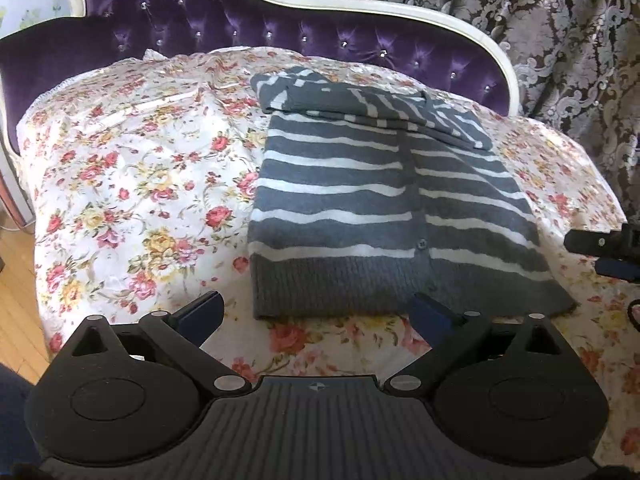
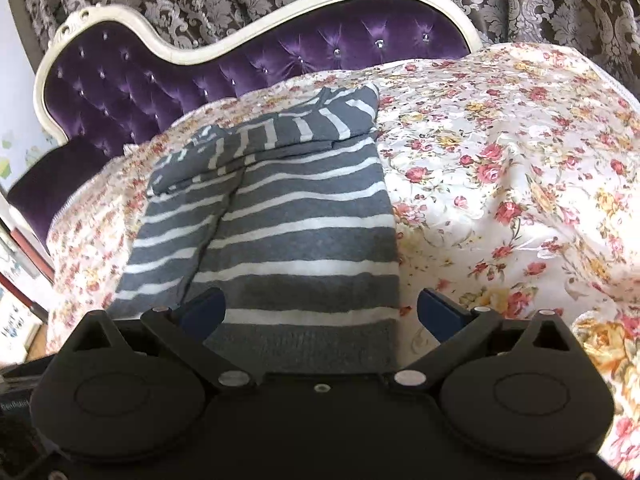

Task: Fold small clothes
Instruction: 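Move both tools to the ribbed hem of the striped cardigan, then close the right tool on the ribbed hem while the left tool grasps it too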

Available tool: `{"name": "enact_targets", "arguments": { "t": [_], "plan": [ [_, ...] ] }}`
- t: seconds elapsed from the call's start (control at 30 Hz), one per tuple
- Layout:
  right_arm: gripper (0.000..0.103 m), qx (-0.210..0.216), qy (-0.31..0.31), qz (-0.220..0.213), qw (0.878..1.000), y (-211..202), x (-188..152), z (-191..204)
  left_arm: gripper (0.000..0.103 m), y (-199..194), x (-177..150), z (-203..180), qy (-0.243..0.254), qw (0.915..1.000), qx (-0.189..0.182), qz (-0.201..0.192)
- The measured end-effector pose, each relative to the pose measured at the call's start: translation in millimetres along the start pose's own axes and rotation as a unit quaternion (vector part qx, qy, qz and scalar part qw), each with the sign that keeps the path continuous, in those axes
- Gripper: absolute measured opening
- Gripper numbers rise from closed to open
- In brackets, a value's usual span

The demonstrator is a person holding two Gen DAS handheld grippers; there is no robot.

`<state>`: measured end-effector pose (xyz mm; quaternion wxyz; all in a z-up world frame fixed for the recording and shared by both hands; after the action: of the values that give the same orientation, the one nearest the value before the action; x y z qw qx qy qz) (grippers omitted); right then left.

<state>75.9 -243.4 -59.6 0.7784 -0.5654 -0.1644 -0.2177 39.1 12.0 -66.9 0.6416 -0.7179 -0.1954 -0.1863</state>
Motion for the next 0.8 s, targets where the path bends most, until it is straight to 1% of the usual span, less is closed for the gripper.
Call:
{"name": "enact_targets", "arguments": {
  "t": [0.1, 0.13, 0.17, 0.2, 0.33, 0.4, 0.57, 0.63, 0.67, 0.73, 0.8],
  "plan": [
    [0.102, -0.011, -0.013, 0.015, 1.000, 7, -1, 2, 0.100, 8, 4, 0, -0.003, 1.0000, -0.003, 0.009],
    [0.102, -0.013, -0.014, 0.020, 1.000, 9, -1, 2, 0.096, 11, 6, 1, -0.003, 0.9999, -0.004, 0.012],
    [0.102, -0.013, -0.016, 0.026, 0.999, 12, -1, 2, 0.089, 13, 7, 1, -0.003, 0.9999, -0.006, 0.015],
    [0.102, -0.011, -0.018, 0.034, 0.999, 14, -1, 2, 0.087, 15, 8, 1, -0.003, 0.9998, -0.008, 0.019],
    [0.102, 0.018, -0.005, 0.079, 0.997, 28, 2, -4, 0.087, 19, 11, 3, 0.004, 0.9995, -0.011, 0.028],
    [0.102, 0.027, 0.003, 0.095, 0.995, 33, 3, -10, 0.087, 19, 13, 3, 0.009, 0.9995, -0.009, 0.030],
    [0.101, 0.034, 0.016, 0.112, 0.993, 40, 9, -19, 0.087, 25, 16, 10, 0.000, 0.9989, -0.018, 0.042],
    [0.101, 0.044, 0.025, 0.119, 0.992, 44, 10, -22, 0.087, 28, 17, 12, -0.005, 0.9985, -0.022, 0.050],
    [0.100, 0.048, 0.030, 0.119, 0.991, 45, 10, -23, 0.087, 30, 17, 13, -0.007, 0.9982, -0.023, 0.056],
    [0.094, 0.056, 0.037, 0.122, 0.990, 47, 10, -25, 0.087, 33, 17, 15, -0.010, 0.9974, -0.029, 0.065],
    [0.080, 0.057, 0.042, 0.128, 0.989, 49, 10, -27, 0.087, 33, 17, 16, -0.010, 0.9975, -0.029, 0.064]
  ]
}}
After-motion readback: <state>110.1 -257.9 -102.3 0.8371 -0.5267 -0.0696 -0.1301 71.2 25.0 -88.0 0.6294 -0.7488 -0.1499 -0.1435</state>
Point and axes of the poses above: each gripper's, at about its wrist camera, not at the fingertips, and y roughly the way its jaws point, z to its left, x to its top, the point moved 4 cm from there along y, roughly the way its jaws point, and after that the axes turned 13 degrees about z, right-handed, at the moved point
